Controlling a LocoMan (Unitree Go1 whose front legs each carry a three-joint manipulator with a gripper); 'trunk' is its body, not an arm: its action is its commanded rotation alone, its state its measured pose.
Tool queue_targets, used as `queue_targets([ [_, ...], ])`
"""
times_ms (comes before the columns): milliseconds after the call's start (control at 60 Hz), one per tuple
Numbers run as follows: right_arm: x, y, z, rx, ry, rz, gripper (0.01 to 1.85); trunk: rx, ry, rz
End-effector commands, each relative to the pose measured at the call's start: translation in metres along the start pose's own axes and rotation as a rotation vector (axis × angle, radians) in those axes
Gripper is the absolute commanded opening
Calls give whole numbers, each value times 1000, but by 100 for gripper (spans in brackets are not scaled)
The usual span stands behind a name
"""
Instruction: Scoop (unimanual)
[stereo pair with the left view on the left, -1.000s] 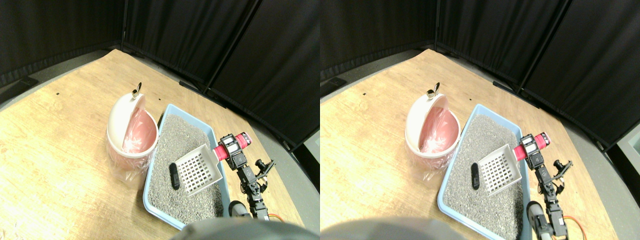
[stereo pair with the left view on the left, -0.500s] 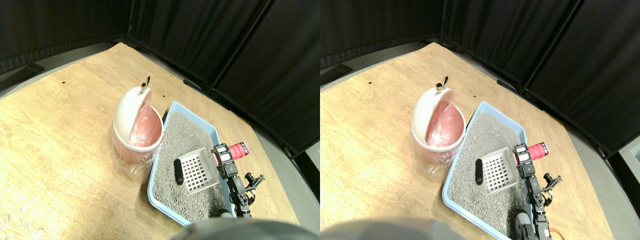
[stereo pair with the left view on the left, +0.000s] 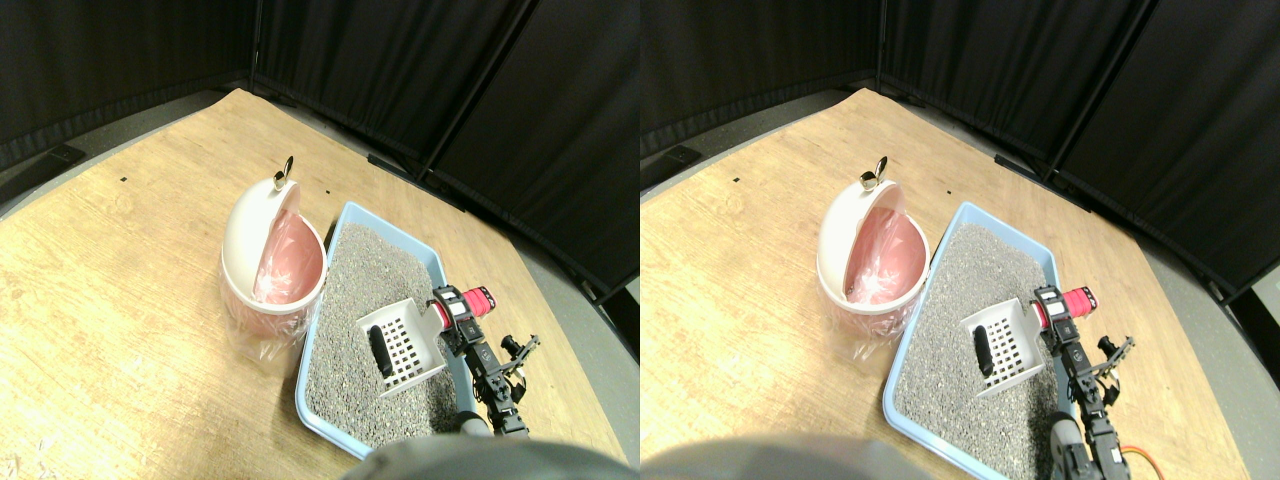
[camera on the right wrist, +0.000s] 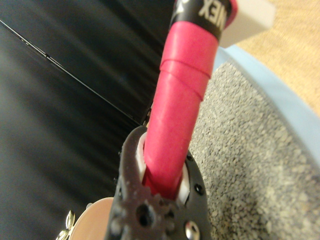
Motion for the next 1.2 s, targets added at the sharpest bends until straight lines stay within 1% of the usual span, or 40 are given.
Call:
queue_targets([
  [17, -1, -9, 14, 48, -98, -41, 6, 0, -24, -11],
  [100, -4, -16, 15, 86, -116, -69, 6, 9, -31, -21],
  [167, -7, -20, 18, 102, -108, -91, 6, 17, -38, -27],
  [200, -9, -23, 20, 132, -99, -119, 6, 19, -39, -30],
  [267, -11, -27, 22, 150, -115, -126, 6, 27, -41, -38],
  [333, -12, -32, 24, 181, -127, -152, 6, 33, -46, -42],
  [383, -13, -36, 25, 253, -137, -184, 6, 36, -45, -44],
  [483, -15, -43, 26, 346, -162, -207, 6, 43, -50, -49],
  [567, -16, -47, 26, 379, -181, -205, 6, 48, -53, -54],
  [650, -17, -52, 25, 491, -204, -250, 6, 51, -56, -57],
  [733, -17, -54, 24, 571, -224, -272, 6, 54, -60, -59],
  [833, -18, -58, 22, 622, -244, -261, 6, 58, -63, -60],
  [900, -18, -59, 22, 645, -246, -262, 6, 57, -63, -60],
  [917, -18, -60, 22, 672, -249, -266, 6, 58, -66, -59],
  [967, -19, -61, 22, 706, -246, -272, 6, 58, -66, -59],
  [1000, -19, -61, 22, 757, -234, -290, 6, 57, -65, -59],
  [1067, -19, -61, 22, 809, -233, -312, 6, 57, -65, -59],
  [1200, -18, -58, 22, 863, -202, -326, 6, 53, -65, -55],
])
